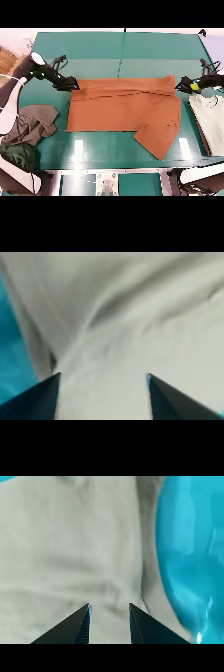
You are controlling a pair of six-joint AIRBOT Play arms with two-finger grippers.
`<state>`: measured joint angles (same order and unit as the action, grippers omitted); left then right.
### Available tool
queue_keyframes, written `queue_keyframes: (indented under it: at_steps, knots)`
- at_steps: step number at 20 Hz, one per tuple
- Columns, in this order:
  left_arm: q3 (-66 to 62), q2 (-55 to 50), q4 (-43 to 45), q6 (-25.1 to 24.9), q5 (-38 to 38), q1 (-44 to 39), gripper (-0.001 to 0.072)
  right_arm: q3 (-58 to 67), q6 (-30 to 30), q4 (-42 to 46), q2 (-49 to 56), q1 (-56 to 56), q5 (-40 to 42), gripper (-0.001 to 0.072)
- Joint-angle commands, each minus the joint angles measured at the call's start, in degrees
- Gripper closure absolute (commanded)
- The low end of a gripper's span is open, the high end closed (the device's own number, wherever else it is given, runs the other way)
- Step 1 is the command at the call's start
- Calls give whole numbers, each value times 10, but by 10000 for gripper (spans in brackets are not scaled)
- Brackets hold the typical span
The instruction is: Fold the shirts.
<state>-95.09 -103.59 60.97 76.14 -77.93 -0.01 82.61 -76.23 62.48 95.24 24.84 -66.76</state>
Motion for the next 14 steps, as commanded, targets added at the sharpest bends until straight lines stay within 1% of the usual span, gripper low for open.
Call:
queue_keyframes:
  at_steps: [1, 2, 4, 5, 6, 7, 10, 12, 13, 14]
  knots:
    - [-58, 5, 33, 58, -156, 18, 489, -8, -55, 62, -48, 31, -72, 421]
    - [-57, 13, 33, 52, -178, 22, 678, -26, -57, 64, -64, 43, -85, 445]
    - [-46, 34, 43, 61, -191, 23, 683, -76, -57, 71, -101, 65, -97, 656]
    - [-24, 56, 43, 64, -185, 21, 684, -111, -57, 73, -127, 75, -96, 668]
    - [11, 85, 48, 65, -170, 17, 684, -152, -57, 73, -158, 89, -94, 698]
    - [69, 127, 50, 66, -144, 14, 684, -193, -59, 73, -188, 103, -90, 698]
    - [296, 284, 46, 77, -30, 9, 684, -326, -69, 73, -296, 158, -75, 698]
    - [445, 391, 34, 108, 58, 9, 682, -407, -89, 72, -366, 193, -56, 697]
    - [498, 427, 23, 111, 84, 9, 668, -439, -90, 72, -393, 203, -43, 697]
    - [546, 454, 4, 119, 104, 9, 294, -467, -99, 72, -415, 209, -30, 693]
